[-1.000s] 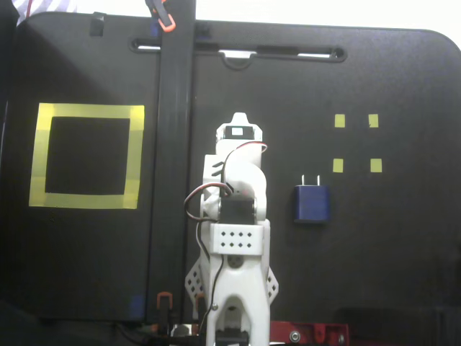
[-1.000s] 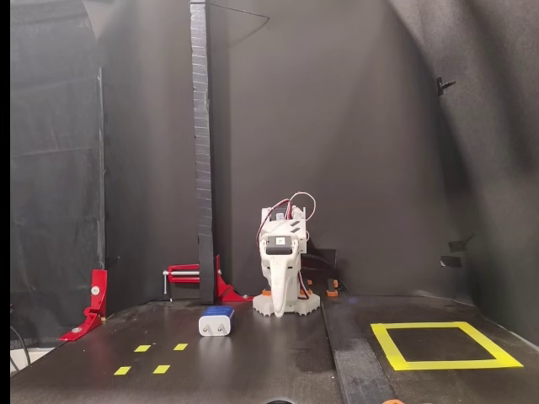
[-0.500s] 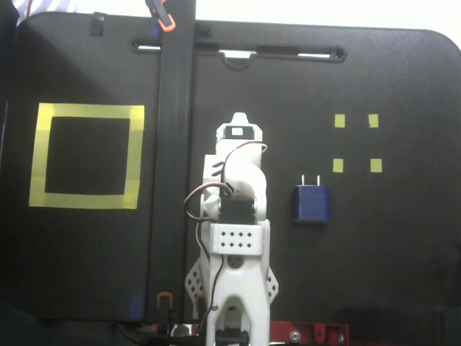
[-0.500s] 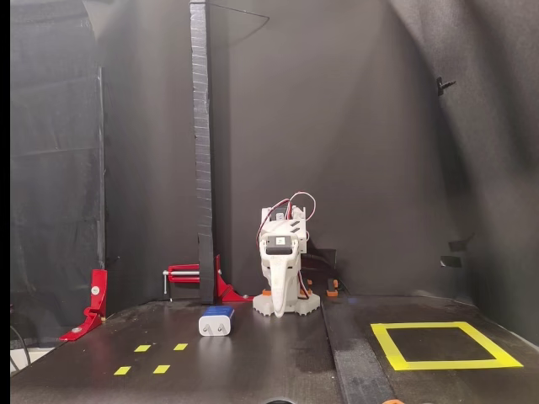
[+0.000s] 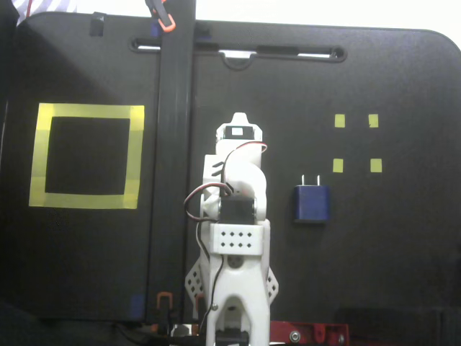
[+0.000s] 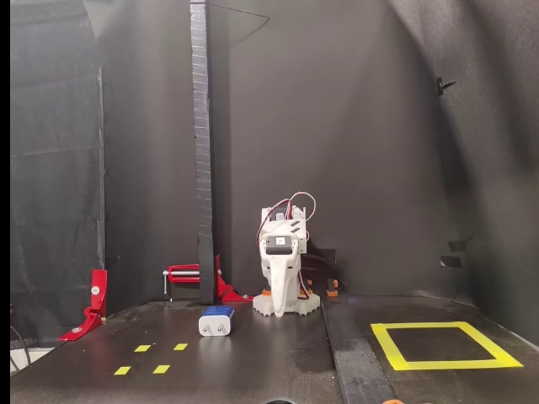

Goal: Grasp the block and place it in the designated area.

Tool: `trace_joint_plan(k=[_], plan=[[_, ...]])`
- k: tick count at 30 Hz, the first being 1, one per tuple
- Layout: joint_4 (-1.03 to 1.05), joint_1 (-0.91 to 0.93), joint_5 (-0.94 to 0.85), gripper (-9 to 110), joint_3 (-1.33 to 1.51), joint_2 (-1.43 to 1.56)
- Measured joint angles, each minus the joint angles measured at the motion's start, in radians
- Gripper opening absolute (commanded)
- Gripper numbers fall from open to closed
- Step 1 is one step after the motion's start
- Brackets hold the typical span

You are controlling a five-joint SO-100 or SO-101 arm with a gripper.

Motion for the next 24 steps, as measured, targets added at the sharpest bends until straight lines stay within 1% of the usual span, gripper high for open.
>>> trace_joint_plan(k=[5, 8, 19, 24], plan=[[-0.006, 0.000, 0.000, 0, 0.000, 0.000], [-0.067, 0.006, 0.000, 0, 0.000, 0.000], [-0.462, 0.011, 0.000, 0, 0.000, 0.000], [-0.604, 0.011, 0.000, 0, 0.000, 0.000]])
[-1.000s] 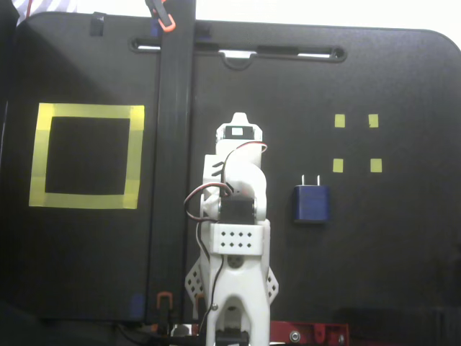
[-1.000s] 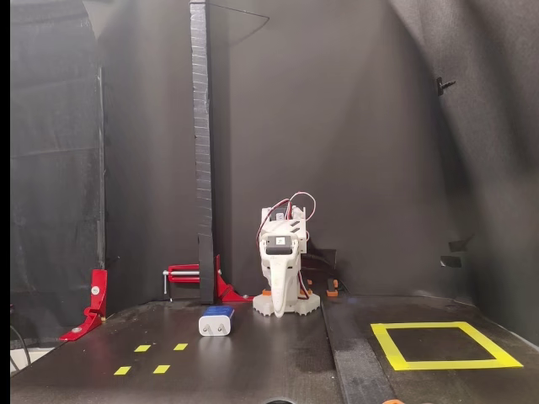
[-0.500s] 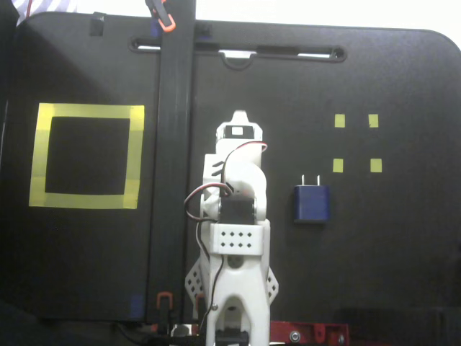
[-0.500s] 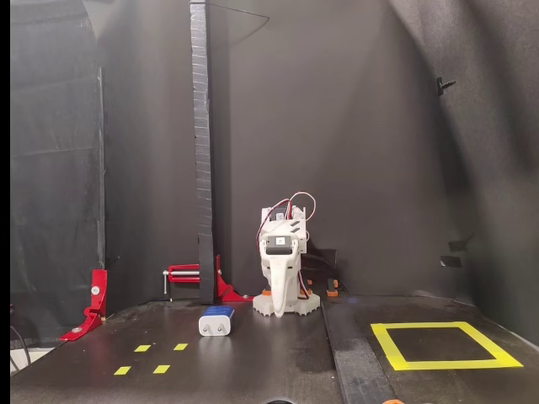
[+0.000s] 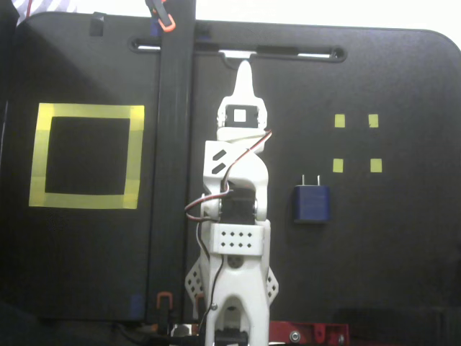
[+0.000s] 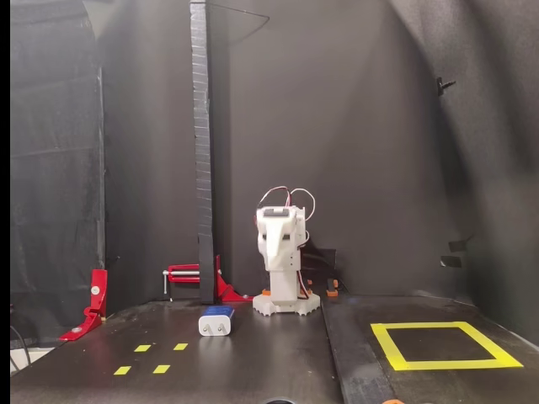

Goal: Grasp the block and place it in the designated area.

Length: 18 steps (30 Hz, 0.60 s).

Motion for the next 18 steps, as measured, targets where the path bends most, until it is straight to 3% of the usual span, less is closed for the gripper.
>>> trace_joint_plan(k=[11, 18], plan=[[-0.089, 0.029, 0.000, 0, 0.000, 0.000], [-0.071, 0.163, 0.000, 0, 0.000, 0.000]])
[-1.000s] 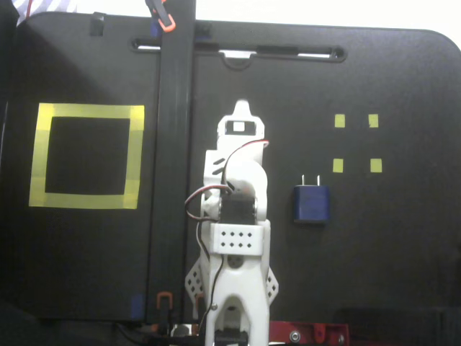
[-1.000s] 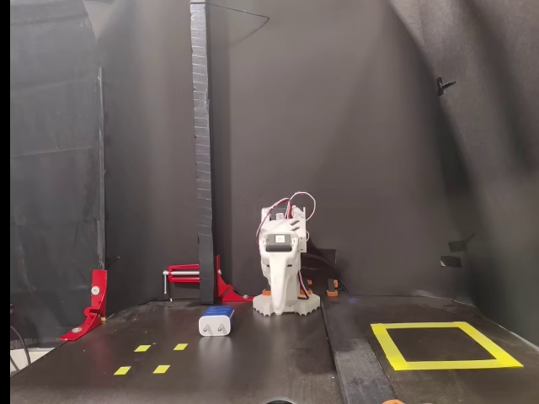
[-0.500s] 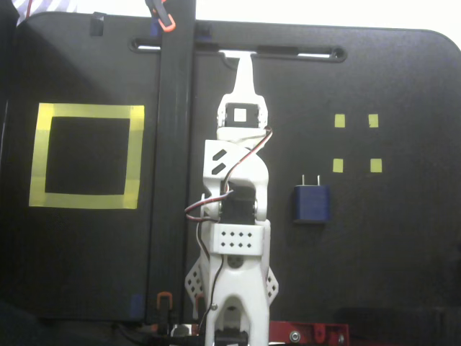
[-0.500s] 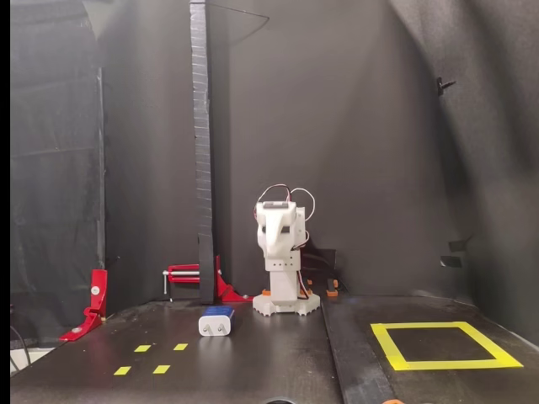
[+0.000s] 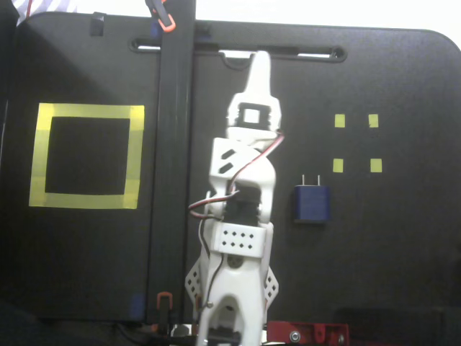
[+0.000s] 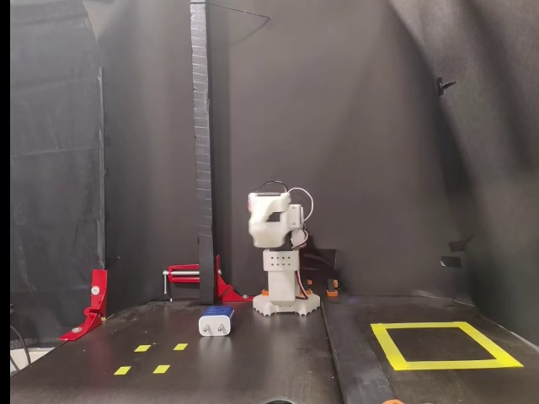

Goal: Grasp the block and place it in the designated area.

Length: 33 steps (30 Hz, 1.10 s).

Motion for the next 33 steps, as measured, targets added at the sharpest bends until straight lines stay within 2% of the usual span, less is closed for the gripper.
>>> trace_joint_plan(k=[18, 29, 33], plan=[[0.051, 0.512, 0.000, 0, 0.000, 0.002], [0.034, 0.588, 0.000, 0, -0.003, -0.002], [0.127, 0.615, -0.015, 0, -0.095, -0.117]])
